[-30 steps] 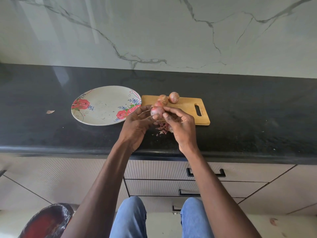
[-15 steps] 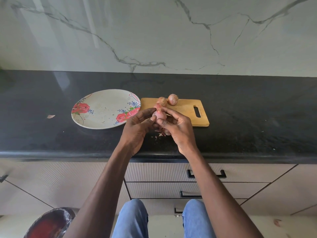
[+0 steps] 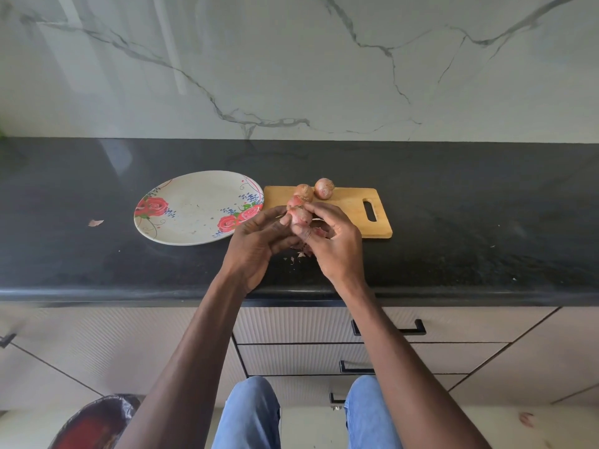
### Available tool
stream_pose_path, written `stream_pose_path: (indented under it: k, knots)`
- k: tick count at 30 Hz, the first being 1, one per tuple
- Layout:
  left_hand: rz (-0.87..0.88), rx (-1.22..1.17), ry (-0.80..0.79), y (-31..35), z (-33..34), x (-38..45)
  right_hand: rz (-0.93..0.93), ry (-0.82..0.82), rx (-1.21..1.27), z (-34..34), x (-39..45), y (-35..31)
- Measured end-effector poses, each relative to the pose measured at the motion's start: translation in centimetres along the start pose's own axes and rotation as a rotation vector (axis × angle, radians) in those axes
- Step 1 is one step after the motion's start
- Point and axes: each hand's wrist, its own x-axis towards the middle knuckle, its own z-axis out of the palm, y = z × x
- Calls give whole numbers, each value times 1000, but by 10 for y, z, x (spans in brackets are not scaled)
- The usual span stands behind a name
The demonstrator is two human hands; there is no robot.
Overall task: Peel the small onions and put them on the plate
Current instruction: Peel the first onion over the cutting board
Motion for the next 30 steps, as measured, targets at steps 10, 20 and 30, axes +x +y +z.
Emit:
stream_pose_path:
  k: [10,20,30]
  knots:
    - [-34,-77,-37,3,1,-2,47,65,95,-4,0,6]
    - [-2,-52,-30,1,-2,0,11,43,-24,-4,-2,3]
    - [28,8,-28,-1,-9,6,-146,-15,-178,0,1,1]
